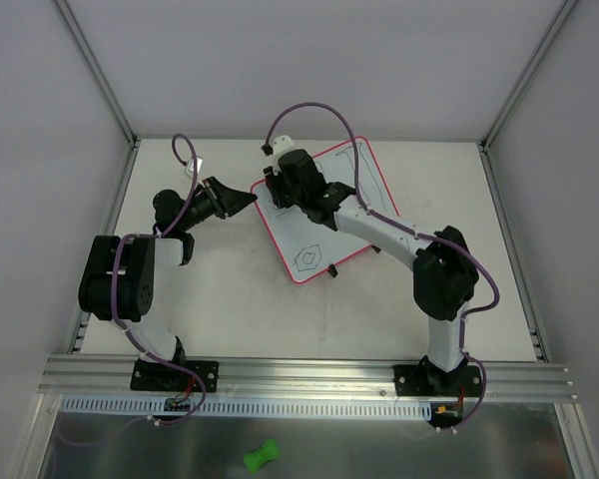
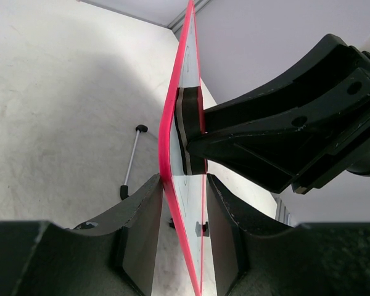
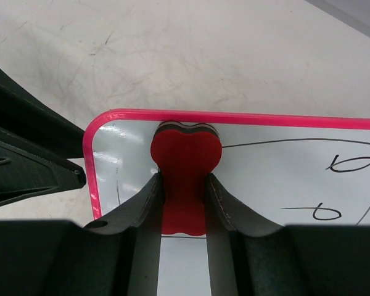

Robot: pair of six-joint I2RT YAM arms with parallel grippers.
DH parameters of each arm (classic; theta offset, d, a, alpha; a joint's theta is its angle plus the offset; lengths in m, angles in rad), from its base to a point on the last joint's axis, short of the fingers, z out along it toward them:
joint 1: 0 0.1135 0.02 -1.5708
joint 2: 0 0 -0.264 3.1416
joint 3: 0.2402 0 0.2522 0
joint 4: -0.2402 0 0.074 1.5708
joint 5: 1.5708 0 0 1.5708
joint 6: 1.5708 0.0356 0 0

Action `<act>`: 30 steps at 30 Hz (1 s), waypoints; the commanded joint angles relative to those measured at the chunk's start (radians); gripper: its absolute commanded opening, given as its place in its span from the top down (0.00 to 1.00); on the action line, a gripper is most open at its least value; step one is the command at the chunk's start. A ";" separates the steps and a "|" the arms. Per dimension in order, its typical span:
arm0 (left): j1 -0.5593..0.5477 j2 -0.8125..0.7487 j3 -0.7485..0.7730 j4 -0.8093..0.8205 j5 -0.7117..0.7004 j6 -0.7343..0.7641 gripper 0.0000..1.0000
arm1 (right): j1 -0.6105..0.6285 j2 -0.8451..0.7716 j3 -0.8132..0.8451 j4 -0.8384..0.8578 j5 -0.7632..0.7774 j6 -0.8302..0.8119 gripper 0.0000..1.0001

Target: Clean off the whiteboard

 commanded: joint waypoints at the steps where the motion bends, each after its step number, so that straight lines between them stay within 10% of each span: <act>1: 0.004 -0.028 0.006 0.102 0.035 0.015 0.66 | 0.029 -0.034 -0.011 -0.015 0.050 -0.062 1.00; 30: 0.002 -0.050 -0.010 0.096 0.031 0.016 0.66 | 0.020 -0.092 -0.167 0.021 0.206 0.053 1.00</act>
